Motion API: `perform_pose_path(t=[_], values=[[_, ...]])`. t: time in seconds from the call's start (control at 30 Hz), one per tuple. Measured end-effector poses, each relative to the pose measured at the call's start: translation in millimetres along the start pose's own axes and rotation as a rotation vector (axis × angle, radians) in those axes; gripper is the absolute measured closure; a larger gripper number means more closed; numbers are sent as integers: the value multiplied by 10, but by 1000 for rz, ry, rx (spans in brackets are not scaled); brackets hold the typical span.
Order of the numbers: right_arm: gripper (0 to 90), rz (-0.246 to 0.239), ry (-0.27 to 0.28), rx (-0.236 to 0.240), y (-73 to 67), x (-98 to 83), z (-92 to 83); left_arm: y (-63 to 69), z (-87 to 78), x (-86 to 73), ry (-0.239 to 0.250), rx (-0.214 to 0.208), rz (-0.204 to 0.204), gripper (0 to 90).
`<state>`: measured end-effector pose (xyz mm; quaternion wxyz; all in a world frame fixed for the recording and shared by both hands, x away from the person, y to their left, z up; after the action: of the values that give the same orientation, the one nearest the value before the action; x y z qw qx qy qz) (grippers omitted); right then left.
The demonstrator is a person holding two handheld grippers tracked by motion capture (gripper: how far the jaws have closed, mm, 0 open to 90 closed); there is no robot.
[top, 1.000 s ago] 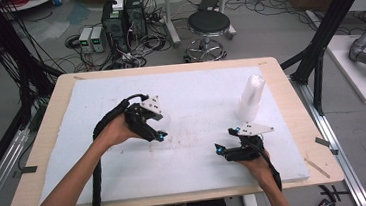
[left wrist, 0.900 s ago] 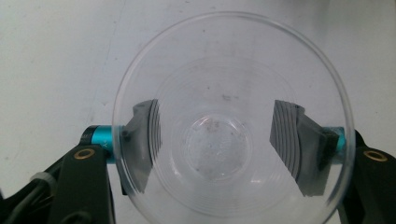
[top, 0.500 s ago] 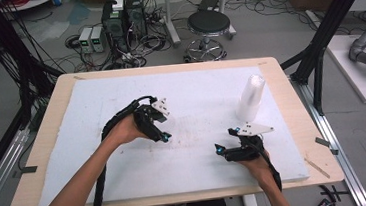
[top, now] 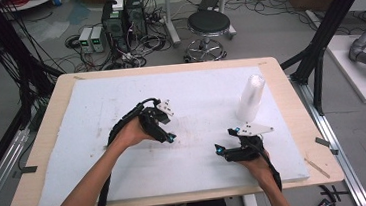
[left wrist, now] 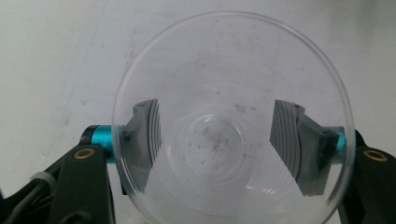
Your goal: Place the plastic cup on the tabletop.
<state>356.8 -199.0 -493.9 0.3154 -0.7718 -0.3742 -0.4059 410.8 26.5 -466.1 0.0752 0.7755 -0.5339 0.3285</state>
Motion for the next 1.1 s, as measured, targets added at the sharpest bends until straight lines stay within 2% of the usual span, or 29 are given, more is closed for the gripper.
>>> perform_pose_path(t=[0.1,0.3,0.4,0.47,0.63,0.83,1.03,1.1], values=[[188,0,-1,1,5,0,2,-2,-12,-33,19,1,-24,340],[188,-2,-1,0,7,1,3,9,2,-28,17,8,-24,325],[188,0,0,0,9,0,2,7,39,-53,-9,27,-10,243],[188,3,-3,-1,8,-1,4,-2,63,-79,-24,31,-26,151],[188,5,1,0,12,-1,-1,6,68,-131,-12,5,-46,151],[188,3,2,0,20,0,0,29,13,-197,0,7,-43,151],[188,16,14,5,19,1,-14,11,-110,-332,28,17,-81,149],[188,14,13,6,27,3,-10,3,-192,-359,82,29,-114,147]])
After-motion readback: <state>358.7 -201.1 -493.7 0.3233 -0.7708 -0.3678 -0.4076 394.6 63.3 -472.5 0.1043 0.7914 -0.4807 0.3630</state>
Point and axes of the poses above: each handheld gripper's, and its own axes: z roughly forward along the jaws, x roughly out of its top, y roughly to its right, the point moved 8 cm from there along z, roughly forward along the jaws, and after that the axes turned 15 degrees about x, right-handed, at the moved point
